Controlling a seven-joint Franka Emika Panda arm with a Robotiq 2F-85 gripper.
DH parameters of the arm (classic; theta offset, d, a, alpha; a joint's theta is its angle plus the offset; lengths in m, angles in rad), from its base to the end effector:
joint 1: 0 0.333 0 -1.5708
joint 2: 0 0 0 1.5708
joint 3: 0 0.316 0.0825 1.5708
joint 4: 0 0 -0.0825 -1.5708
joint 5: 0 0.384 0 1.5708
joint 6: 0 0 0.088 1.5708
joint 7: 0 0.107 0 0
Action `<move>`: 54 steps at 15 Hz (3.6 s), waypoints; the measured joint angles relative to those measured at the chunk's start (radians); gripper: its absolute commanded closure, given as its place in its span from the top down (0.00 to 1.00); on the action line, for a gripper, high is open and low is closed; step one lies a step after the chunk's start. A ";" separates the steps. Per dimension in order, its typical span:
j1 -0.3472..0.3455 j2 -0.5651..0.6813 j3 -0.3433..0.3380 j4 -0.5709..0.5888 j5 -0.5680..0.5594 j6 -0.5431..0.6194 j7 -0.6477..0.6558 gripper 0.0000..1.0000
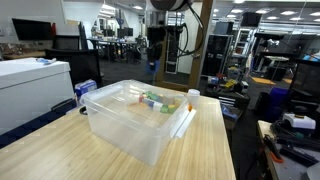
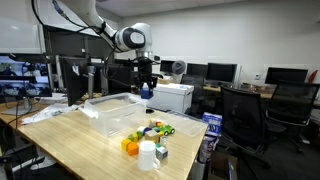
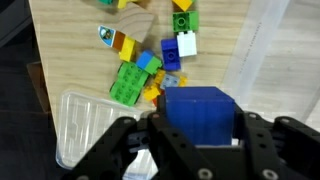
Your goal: Put the blue toy block in the transparent box, then put white and the yellow object in the box, then put the wooden toy block in the box
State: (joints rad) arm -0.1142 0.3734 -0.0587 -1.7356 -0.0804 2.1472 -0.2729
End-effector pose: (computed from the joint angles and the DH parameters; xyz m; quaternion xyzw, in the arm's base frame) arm 0.6464 -0.1128 0.3681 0.9961 0.0733 0.0089 0.0479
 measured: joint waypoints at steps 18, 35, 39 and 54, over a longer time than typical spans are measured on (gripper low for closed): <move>-0.011 -0.043 0.096 -0.110 0.148 0.052 -0.157 1.00; -0.057 0.396 -0.089 0.073 0.164 0.256 0.379 0.75; -0.041 0.402 -0.110 0.087 0.163 0.256 0.429 0.52; 0.018 0.395 -0.098 0.140 0.144 0.218 0.434 0.52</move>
State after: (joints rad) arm -0.0965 0.7688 -0.1566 -1.5958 0.0640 2.3653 0.1607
